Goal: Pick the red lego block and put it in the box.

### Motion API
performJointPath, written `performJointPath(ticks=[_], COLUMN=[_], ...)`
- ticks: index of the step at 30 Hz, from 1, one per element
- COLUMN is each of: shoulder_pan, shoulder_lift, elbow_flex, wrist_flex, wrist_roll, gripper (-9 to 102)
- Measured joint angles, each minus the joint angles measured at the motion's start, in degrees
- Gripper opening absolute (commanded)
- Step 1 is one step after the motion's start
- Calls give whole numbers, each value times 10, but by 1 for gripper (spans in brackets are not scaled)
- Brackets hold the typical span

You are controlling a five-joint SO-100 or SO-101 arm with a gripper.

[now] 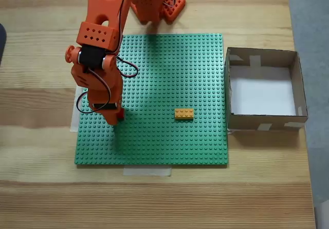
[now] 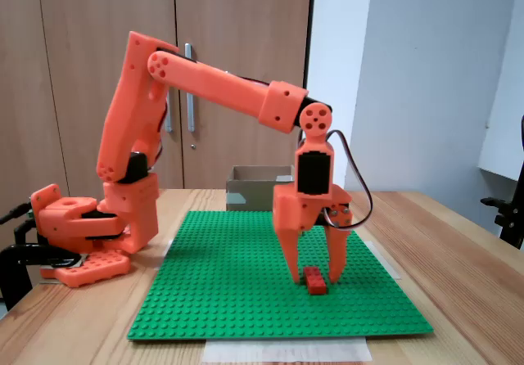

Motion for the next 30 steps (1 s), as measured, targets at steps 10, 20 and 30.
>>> performJointPath(ticks=[10, 20, 30], shoulder_pan=[1, 5, -6], shoulder_lift=[-4, -4, -6], elbow_flex=[0, 0, 0], wrist_flex=[-19, -27, -27], wrist_roll=[-13, -15, 2], gripper=[15, 12, 12])
